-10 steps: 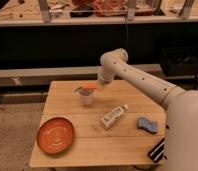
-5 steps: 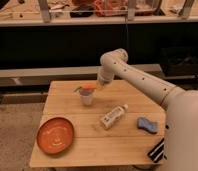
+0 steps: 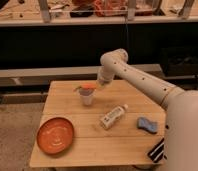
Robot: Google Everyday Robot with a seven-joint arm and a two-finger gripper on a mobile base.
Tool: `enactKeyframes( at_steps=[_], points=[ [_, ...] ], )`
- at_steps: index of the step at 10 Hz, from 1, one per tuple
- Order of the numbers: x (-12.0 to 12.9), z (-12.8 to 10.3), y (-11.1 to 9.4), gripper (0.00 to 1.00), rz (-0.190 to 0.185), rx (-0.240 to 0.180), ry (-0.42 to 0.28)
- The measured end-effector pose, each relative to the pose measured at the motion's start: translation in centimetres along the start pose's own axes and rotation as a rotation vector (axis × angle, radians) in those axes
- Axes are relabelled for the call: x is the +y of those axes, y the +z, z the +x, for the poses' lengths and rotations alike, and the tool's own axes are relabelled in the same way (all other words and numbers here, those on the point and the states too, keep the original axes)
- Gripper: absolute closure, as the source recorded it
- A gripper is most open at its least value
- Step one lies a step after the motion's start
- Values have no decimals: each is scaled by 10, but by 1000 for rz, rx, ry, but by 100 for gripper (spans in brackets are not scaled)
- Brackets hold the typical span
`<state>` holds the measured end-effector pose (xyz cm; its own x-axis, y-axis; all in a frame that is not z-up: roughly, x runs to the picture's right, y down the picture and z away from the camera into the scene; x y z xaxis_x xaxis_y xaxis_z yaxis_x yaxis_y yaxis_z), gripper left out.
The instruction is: Place the pepper in the ceramic cup
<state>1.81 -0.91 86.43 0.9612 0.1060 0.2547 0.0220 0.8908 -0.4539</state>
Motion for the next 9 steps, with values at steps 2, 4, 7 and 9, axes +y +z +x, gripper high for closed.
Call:
enactKeyframes(
  at_steps=[2,4,7,9],
  points=[
    [-1,0,0,61,1,-2,1],
    [-2,0,1,54,2,-4,2],
    [-3,0,3,53,3,-8,2],
    [-2,0,3,66,4,-10,4]
  ],
)
